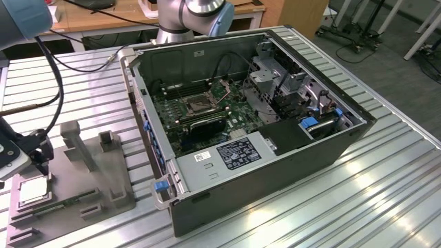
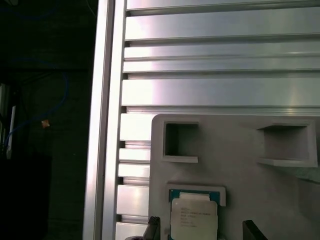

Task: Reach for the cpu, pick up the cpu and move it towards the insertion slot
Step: 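Pick up the cpu and move it towards the insertion slot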

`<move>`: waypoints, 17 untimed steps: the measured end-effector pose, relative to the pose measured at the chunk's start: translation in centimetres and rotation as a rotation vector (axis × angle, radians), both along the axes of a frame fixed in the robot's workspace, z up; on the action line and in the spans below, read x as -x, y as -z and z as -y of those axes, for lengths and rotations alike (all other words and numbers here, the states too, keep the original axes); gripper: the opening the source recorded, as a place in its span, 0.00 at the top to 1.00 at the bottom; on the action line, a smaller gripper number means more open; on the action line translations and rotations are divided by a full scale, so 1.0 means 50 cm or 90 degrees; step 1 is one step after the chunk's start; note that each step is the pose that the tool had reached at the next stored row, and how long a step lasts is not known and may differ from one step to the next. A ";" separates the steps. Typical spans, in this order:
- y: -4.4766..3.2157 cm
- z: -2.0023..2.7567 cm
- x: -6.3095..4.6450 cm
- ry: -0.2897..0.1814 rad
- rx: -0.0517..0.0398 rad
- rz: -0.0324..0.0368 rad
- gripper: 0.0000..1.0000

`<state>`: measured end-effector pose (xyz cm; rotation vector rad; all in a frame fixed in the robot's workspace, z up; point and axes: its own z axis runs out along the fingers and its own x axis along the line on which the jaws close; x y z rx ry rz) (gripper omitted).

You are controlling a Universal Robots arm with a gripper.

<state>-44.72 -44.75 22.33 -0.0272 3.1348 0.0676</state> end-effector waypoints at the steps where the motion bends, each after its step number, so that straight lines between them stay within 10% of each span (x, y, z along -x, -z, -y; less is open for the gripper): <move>1: 0.004 0.0001 0.000 0.000 0.0000 0.0001 0.27; 17: 0.022 0.0007 0.000 0.000 -0.0001 0.0001 0.27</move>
